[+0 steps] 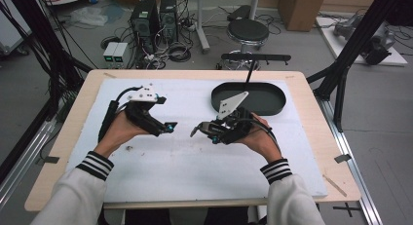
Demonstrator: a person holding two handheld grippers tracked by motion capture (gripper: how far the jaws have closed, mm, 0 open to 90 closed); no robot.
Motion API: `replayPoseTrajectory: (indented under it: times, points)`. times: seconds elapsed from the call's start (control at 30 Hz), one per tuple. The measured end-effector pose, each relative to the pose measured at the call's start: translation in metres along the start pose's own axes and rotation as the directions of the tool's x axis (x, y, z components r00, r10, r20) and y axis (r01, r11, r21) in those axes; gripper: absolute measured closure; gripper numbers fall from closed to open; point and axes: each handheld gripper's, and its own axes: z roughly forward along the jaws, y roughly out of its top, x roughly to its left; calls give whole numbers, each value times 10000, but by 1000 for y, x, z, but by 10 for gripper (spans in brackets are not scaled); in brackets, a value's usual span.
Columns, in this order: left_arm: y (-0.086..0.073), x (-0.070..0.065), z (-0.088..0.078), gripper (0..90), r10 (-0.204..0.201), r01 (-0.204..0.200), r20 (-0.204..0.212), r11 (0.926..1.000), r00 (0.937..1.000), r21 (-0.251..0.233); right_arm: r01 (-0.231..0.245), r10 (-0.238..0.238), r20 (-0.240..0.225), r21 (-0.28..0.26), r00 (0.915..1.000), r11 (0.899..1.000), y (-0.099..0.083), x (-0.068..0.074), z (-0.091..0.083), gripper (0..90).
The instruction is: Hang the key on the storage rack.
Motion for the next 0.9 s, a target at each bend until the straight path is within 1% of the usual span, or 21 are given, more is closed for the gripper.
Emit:
replayPoseTrajectory:
  times: [0.03,0.13,0.2,0.23,0.27,0.33,0.37,0.4,0.43,0.5,0.53,0.57,0.6,0.63,0.7,0.77,0.8,0.83,0.87,0.9]
  points:
    - [-4,0,-4,17,-80,74,-213,9996,9997,-278,-107,107,4,-141,9999,9998,-2,-2,-2,481]
    - [-12,2,-17,17,-364,306,-696,9962,9969,-813,-514,527,246,-496,9983,9974,-6,-6,-9,481]
    - [-19,2,-26,17,-664,535,-979,9902,9930,-1289,-664,696,418,-750,9967,9950,-8,-9,-13,481]
    - [-22,3,-31,17,-805,629,-1150,9869,9901,-1485,-806,854,538,-860,9949,9930,-9,-9,-16,481]
    - [-27,3,-36,17,-981,739,-1285,9806,9868,-1814,-913,983,643,-1040,9931,9904,-10,-11,-19,481]
    - [-37,3,-45,17,-1313,961,-1483,9700,9802,-2232,-1193,1331,862,-1495,9873,9815,-12,-14,-26,481]
    - [-43,2,-49,17,-1393,987,-1578,9656,9776,-2406,-1303,1494,1023,-1726,9835,9763,-13,-15,-29,481]
    - [-49,1,-53,17,-1492,1028,-1736,9626,9734,-2508,-1410,1655,1171,-1926,9792,9711,-15,-17,-32,481]
    - [-54,0,-57,17,-1533,1025,-1855,9608,9706,-2575,-1535,1830,1277,-2118,9748,9652,-17,-18,-36,481]
    - [-66,-3,-63,17,-1566,990,-2024,9582,9667,-2684,-1757,2173,1617,-2376,9626,9553,-21,-22,-41,481]
    - [-71,-4,-67,17,-1639,1036,-2102,9569,9638,-2712,-1824,2300,1795,-2473,9565,9516,-23,-23,-44,481]
    - [-76,-5,-69,17,-1664,1003,-2198,9537,9612,-2835,-2017,2541,1906,-2566,9482,9452,-25,-24,-46,481]
    - [-81,-6,-72,17,-1736,1024,-2288,9507,9579,-2926,-2069,2657,2091,-2657,9411,9416,-27,-26,-49,481]
    - [-85,-7,-75,17,-1816,1083,-2362,9501,9546,-2927,-2161,2805,2172,-2785,9350,9358,-29,-28,-51,481]
    - [-93,-8,-79,17,-1945,1132,-2518,9458,9480,-3045,-2415,3141,2258,-2980,9221,9235,-32,-31,-56,481]
    - [-101,-9,-82,17,-2034,1146,-2746,9446,9398,-3076,-2526,3343,2486,-3090,9091,9169,-35,-34,-60,481]
    - [-103,-9,-82,17,-2052,1143,-2813,9444,9374,-3083,-2582,3448,2612,-3145,9016,9134,-36,-36,-62,481]
    - [-108,-11,-84,17,-2063,1109,-2937,9439,9334,-3109,-2613,3533,2709,-3227,8954,9097,-37,-37,-64,481]
    - [-111,-12,-85,17,-2095,1092,-2983,9411,9312,-3201,-2740,3721,2805,-3327,8848,9023,-39,-39,-67,481]
    - [-115,-14,-86,17,-2118,1058,-3043,9380,9287,-3301,-2752,3809,2894,-3456,8782,8971,-41,-41,-69,481]
